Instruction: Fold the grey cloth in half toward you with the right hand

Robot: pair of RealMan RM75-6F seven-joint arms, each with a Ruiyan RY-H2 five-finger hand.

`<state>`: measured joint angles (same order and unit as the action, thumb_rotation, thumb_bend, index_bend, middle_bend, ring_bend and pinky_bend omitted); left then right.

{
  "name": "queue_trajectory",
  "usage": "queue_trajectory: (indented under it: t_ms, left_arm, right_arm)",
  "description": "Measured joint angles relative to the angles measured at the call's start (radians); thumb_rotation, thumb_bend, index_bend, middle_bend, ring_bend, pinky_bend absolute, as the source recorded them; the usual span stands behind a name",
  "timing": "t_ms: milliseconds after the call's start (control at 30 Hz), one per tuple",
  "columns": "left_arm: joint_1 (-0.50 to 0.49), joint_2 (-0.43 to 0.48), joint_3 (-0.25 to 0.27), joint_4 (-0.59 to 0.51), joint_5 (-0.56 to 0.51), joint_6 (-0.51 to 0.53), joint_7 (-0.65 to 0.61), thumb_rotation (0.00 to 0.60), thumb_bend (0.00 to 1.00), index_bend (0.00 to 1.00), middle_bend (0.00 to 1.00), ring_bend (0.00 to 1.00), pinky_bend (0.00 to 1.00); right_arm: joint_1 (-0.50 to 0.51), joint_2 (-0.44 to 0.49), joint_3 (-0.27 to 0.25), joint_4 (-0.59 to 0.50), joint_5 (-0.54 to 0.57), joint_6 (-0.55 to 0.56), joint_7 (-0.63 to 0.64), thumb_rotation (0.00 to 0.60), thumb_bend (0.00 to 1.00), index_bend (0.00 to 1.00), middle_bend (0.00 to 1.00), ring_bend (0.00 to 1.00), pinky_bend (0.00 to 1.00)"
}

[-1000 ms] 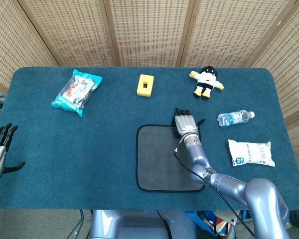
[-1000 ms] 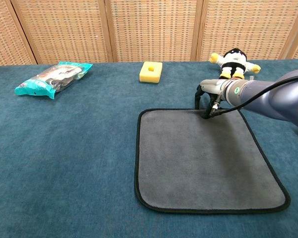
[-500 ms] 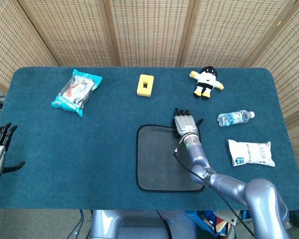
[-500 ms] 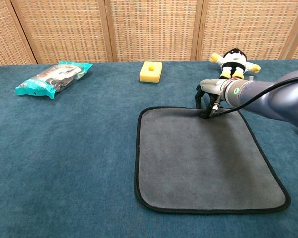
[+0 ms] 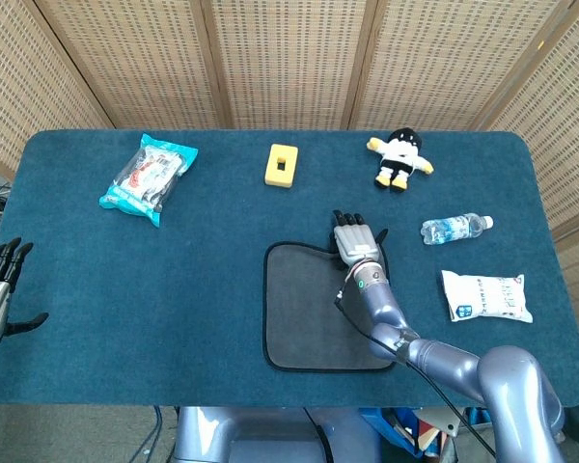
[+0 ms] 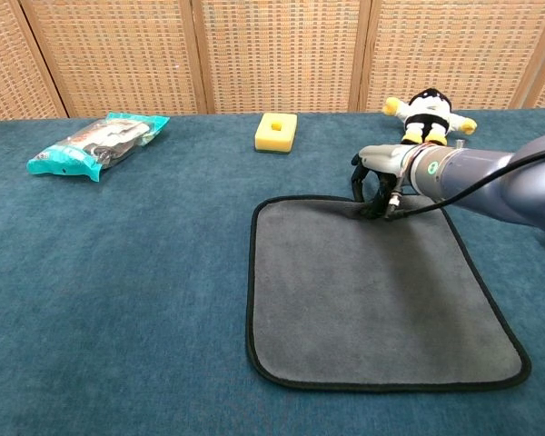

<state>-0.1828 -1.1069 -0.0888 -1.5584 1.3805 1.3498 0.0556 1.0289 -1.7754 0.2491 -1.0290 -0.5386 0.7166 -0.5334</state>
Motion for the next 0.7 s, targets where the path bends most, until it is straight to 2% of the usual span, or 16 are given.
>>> queue_trajectory:
  t_ms: [267,500,700]
  left_arm:
    - [0.008,0.009,0.012,-0.015,0.031,0.023,-0.007,0.6,0.13,0.0,0.0,0.0,0.0]
    - [0.018,0.017,0.026,-0.026,0.069,0.048,-0.016,0.6,0.13,0.0,0.0,0.0,0.0]
    - [0.024,0.021,0.037,-0.032,0.093,0.063,-0.019,0.6,0.13,0.0,0.0,0.0,0.0]
  right_arm:
    - [-0.067,0.104,-0.033,-0.2,-0.148,0.058,0.053,0.6,0.53,0.66,0.0,0.0,0.0]
    - [-0.166,0.207,-0.096,-0.404,-0.308,0.156,0.113,0.6,0.53,0.66,0.0,0.0,0.0]
    - [-0.234,0.259,-0.159,-0.509,-0.419,0.234,0.134,0.6,0.53,0.66,0.0,0.0,0.0]
